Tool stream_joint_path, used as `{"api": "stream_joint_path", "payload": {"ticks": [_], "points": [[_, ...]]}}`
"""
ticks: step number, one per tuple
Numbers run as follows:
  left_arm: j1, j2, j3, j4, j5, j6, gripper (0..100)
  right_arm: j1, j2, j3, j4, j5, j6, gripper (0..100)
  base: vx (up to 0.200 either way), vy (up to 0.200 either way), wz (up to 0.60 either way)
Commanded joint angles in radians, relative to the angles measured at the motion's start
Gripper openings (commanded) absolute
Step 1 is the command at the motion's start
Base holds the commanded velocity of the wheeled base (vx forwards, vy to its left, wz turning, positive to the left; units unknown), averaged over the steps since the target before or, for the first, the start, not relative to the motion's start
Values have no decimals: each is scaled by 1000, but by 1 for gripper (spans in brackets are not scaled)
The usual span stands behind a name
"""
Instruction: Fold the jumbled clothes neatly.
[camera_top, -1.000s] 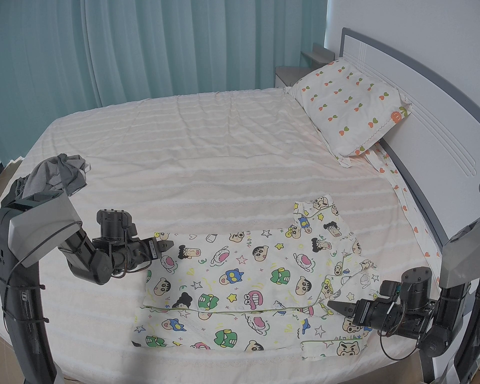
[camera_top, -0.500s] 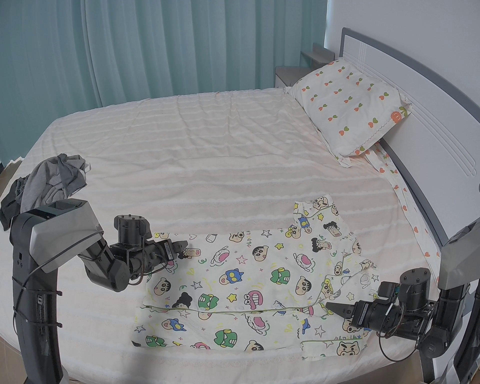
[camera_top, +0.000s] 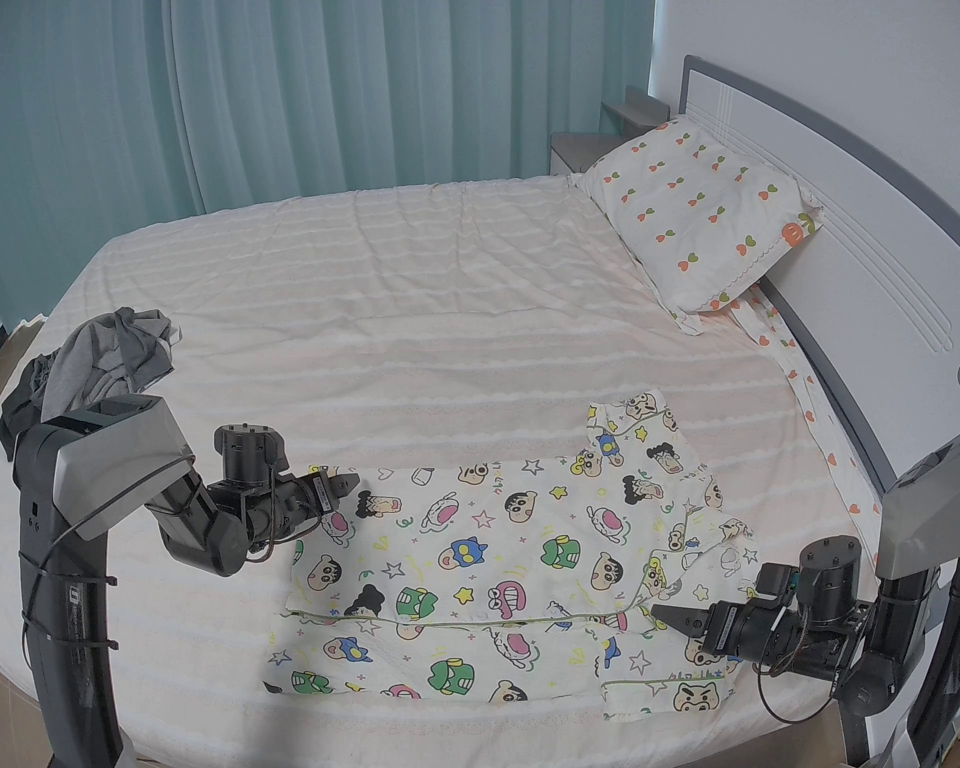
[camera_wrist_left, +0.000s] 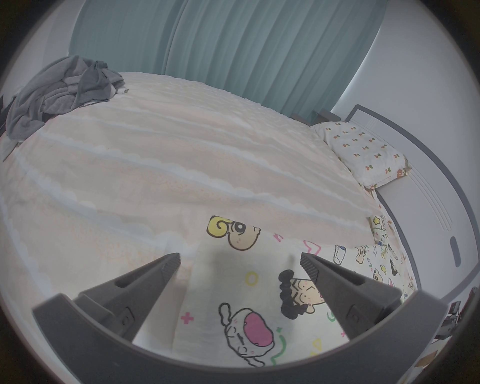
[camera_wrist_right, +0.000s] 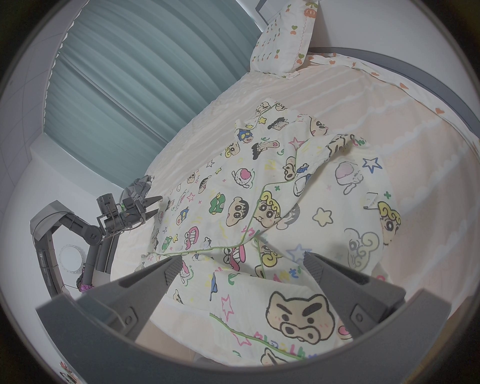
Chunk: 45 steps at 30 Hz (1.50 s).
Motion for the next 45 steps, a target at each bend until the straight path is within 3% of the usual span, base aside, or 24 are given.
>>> {"api": "stream_joint_path", "payload": {"ticks": [1,13,14,20,23,29,32,35,38,42,45], "points": [[-3,-1,6,-1,-4,-2,100,0,0,16,-13,1,0,100,0,0,0],[-12,39,-8,-8,-6,-51,100,4,5,16,-12,1,0,100,0,0,0],[-13,39,-11,-8,-6,-52,0,4,5,16,-12,2,0,100,0,0,0],[-12,19,4,-22,0,-51,0,-16,0,10,-13,5,0,100,0,0,0],[-7,-3,22,-33,2,-52,0,-62,-9,-18,-13,4,-12,100,0,0,0],[4,-26,24,-36,43,-48,0,-174,-15,-243,4,1,-57,100,0,0,0],[4,-29,26,-36,51,-48,0,-201,37,-412,123,-7,-139,100,0,0,0],[-4,-35,38,-39,56,-49,0,-223,71,-624,294,-27,-152,100,0,0,0],[-9,-41,46,-41,59,-49,0,-237,91,-728,401,-27,-172,100,0,0,0],[-19,-41,55,-42,59,-49,0,-293,181,-932,593,-16,-328,100,0,0,0],[-21,-41,55,-42,59,-49,0,-307,259,-1042,649,-13,-374,100,0,0,0]]}}
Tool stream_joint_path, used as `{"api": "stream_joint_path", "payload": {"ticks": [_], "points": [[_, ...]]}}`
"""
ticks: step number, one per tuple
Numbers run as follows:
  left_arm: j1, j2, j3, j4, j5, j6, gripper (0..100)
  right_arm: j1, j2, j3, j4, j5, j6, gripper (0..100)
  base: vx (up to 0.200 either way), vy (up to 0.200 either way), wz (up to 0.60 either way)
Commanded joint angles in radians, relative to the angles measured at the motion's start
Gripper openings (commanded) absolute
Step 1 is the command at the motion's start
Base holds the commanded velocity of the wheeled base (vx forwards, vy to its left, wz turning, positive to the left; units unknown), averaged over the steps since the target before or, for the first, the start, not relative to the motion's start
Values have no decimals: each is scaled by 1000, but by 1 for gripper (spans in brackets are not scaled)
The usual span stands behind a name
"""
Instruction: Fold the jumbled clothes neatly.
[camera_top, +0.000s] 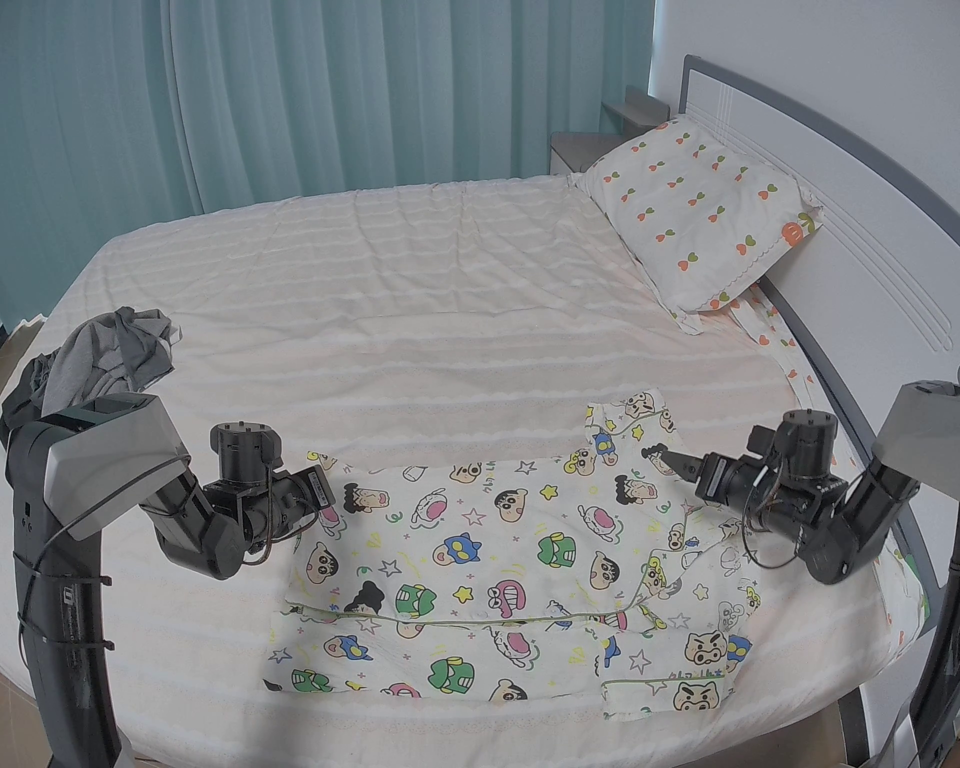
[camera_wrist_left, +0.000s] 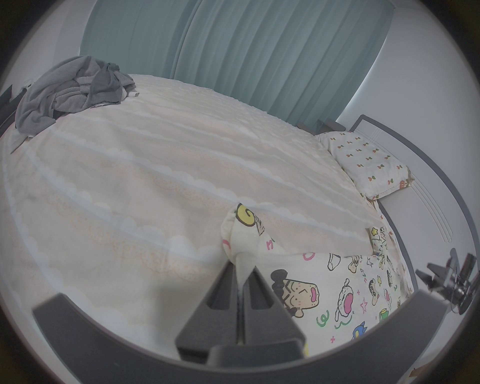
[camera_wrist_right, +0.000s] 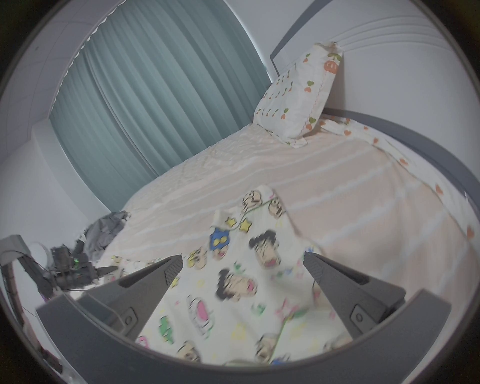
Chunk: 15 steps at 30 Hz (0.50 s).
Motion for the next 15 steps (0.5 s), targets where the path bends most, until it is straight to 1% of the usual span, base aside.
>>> {"api": "stream_joint_path", "payload": {"ticks": [1,3,4,5,7,9,12,15], "points": [[-16,-13,15,-5,5,-1,0,-79,209,-319,213,4,-146,100,0,0,0],[-23,-14,15,-5,7,-1,0,-80,227,-366,274,9,-154,100,0,0,0],[-23,-14,15,-5,7,-1,0,-80,227,-366,274,9,-154,100,0,0,0],[-30,-14,19,-5,7,-2,0,-94,235,-405,355,30,-181,100,0,0,0],[-33,-14,24,-7,7,-2,0,-105,239,-425,414,59,-223,100,0,0,0],[-35,-14,25,-8,7,-2,0,-112,256,-461,440,72,-244,100,0,0,0],[-38,-16,24,-10,7,-2,0,-117,270,-489,446,72,-244,100,0,0,0],[-43,-16,19,-10,7,-2,0,-129,301,-572,474,76,-244,100,0,0,0]]}}
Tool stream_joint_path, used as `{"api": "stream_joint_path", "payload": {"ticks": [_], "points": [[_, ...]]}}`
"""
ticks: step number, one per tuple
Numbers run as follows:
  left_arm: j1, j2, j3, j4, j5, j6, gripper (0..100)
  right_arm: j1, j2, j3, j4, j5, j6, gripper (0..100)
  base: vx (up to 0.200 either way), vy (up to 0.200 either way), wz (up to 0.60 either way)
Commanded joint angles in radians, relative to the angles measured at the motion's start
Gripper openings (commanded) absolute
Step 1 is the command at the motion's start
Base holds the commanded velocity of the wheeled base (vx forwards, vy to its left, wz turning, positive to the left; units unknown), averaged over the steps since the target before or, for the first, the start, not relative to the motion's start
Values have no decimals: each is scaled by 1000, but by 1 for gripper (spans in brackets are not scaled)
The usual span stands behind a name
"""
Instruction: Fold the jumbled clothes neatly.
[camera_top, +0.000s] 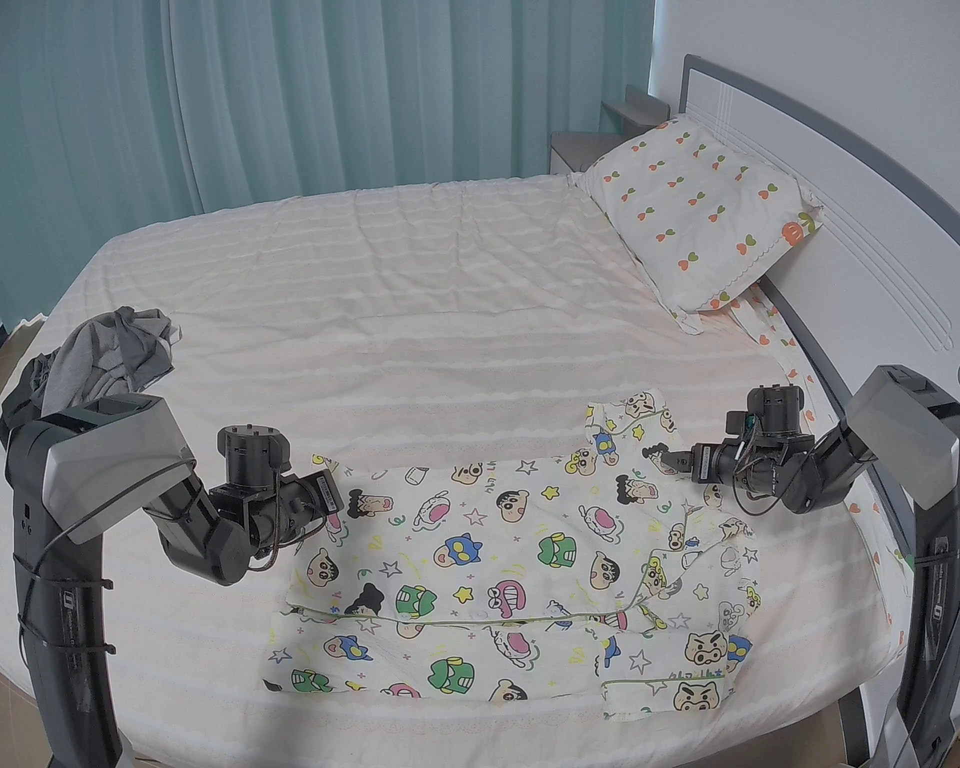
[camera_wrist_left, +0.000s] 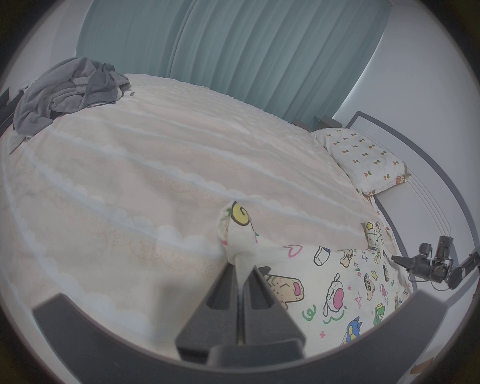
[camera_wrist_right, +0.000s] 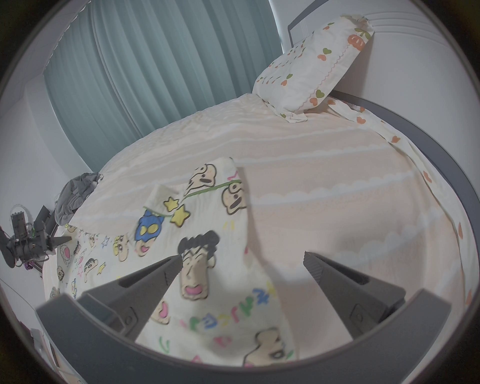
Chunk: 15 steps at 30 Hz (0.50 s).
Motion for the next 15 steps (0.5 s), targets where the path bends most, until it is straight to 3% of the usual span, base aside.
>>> {"api": "stream_joint_path", "payload": {"ticks": [1,15], "points": [[-13,-5,-2,-1,0,-1,0,-22,71,-117,40,12,-7,100,0,0,0],[-13,-5,1,-1,0,-1,0,-5,113,-260,173,112,-1,100,0,0,0]]}}
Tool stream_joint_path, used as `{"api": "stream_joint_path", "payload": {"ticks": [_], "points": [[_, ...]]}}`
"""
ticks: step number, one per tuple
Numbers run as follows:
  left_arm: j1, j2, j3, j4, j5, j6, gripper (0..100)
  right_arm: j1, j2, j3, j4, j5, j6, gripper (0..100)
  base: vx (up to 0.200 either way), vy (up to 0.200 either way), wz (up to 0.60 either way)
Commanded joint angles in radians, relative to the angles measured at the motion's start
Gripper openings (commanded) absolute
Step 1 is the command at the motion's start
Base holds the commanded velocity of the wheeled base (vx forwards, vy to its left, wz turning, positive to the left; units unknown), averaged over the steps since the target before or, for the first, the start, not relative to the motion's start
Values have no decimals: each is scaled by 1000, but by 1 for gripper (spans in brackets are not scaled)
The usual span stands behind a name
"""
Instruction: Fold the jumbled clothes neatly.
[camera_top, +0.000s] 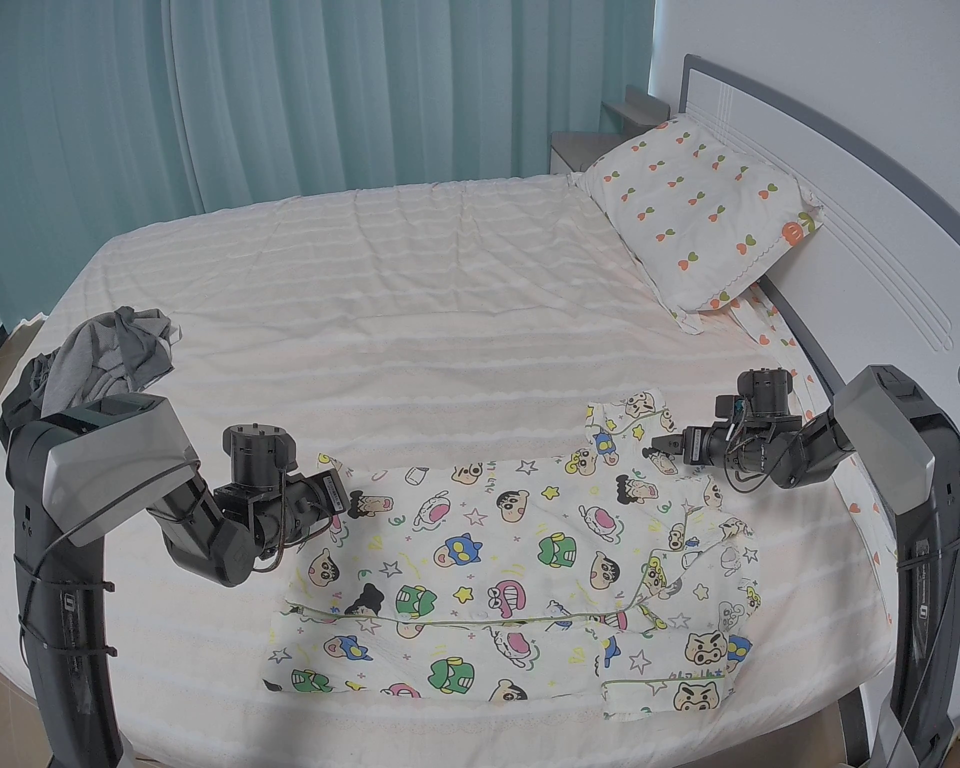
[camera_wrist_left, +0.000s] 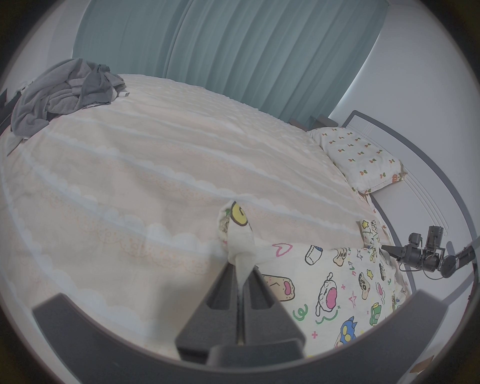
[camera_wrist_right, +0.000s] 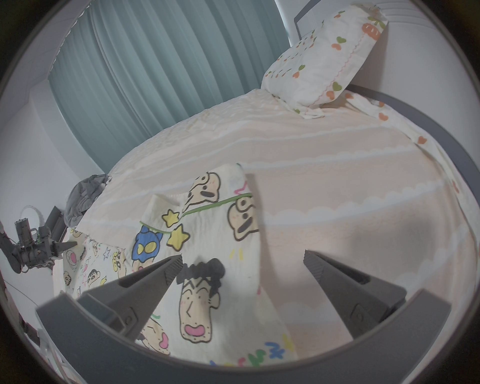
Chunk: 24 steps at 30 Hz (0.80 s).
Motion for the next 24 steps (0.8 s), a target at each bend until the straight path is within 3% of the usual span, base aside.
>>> {"api": "stream_joint_path", "payload": {"ticks": [1,11,12,13,14,18,24], "points": [[1,-1,4,0,0,-1,0,1,22,-20,10,17,0,100,0,0,0],[1,0,-6,0,0,-1,0,4,25,-52,98,111,2,100,0,0,0],[1,0,-6,1,0,-1,0,4,25,-52,99,114,2,0,0,0,0],[1,0,-6,1,0,-1,0,4,25,-52,99,114,2,0,0,0,0],[1,2,-2,0,0,-1,0,-1,21,-47,105,169,9,0,0,0,0],[1,2,-4,0,0,-1,0,-4,5,-35,102,237,62,0,0,0,0],[2,2,-6,0,0,-1,0,-8,-1,-35,101,255,95,0,0,0,0]]}}
